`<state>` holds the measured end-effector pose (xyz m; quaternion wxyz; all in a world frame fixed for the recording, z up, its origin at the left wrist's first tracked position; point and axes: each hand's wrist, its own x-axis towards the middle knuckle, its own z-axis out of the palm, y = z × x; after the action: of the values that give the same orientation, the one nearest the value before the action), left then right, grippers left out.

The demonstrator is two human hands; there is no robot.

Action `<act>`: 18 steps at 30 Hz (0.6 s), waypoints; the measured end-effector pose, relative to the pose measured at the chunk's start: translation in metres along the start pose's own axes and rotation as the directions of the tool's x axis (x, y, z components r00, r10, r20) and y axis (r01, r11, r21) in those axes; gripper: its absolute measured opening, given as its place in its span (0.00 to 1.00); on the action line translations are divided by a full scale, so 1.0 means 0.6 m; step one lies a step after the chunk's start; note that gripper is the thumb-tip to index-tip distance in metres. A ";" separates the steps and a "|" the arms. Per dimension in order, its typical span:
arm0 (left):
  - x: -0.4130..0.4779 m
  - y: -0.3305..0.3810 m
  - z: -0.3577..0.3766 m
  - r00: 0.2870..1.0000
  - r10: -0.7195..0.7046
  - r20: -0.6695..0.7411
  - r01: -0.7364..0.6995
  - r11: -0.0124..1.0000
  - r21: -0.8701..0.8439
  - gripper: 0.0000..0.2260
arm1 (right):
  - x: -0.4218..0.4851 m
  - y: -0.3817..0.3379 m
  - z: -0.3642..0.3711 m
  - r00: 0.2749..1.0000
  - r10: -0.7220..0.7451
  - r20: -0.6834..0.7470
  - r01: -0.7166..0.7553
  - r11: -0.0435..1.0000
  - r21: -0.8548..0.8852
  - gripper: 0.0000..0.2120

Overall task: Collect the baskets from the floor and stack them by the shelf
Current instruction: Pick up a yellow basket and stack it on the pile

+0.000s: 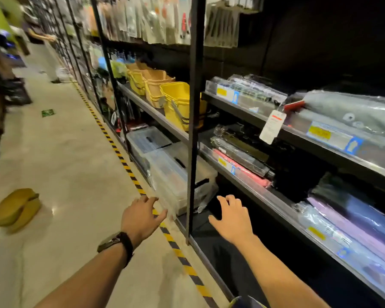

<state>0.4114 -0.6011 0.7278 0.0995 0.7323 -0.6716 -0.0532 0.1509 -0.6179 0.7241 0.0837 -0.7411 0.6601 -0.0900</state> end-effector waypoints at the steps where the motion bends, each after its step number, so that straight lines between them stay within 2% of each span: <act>1: -0.008 -0.013 -0.021 1.000 -0.023 -0.019 0.023 1.000 0.003 0.27 | 0.004 -0.022 -0.014 0.999 -0.040 -0.013 0.040 0.999 -0.002 0.33; 6: -0.051 -0.085 -0.111 0.989 -0.104 -0.106 0.110 0.993 0.046 0.27 | 0.024 -0.135 -0.061 0.975 -0.220 -0.015 0.219 0.974 -0.054 0.34; 9: -0.068 -0.141 -0.152 0.984 -0.122 -0.127 0.135 0.986 0.101 0.28 | 0.044 -0.208 -0.080 0.953 -0.302 0.026 0.303 0.950 -0.080 0.37; 12: -0.084 -0.216 -0.182 0.978 -0.161 -0.133 0.180 0.974 0.139 0.29 | 0.069 -0.291 -0.095 0.923 -0.385 0.004 0.383 0.919 -0.097 0.36; 18: -0.111 -0.387 -0.250 0.946 -0.271 -0.177 0.302 0.935 0.184 0.29 | 0.102 -0.466 -0.081 0.876 -0.481 0.037 0.482 0.874 -0.064 0.35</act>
<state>0.6629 -0.5057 0.8200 0.0633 0.8307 -0.5500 0.0584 0.4151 -0.6471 0.8403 0.0390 -0.8854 0.4568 -0.0769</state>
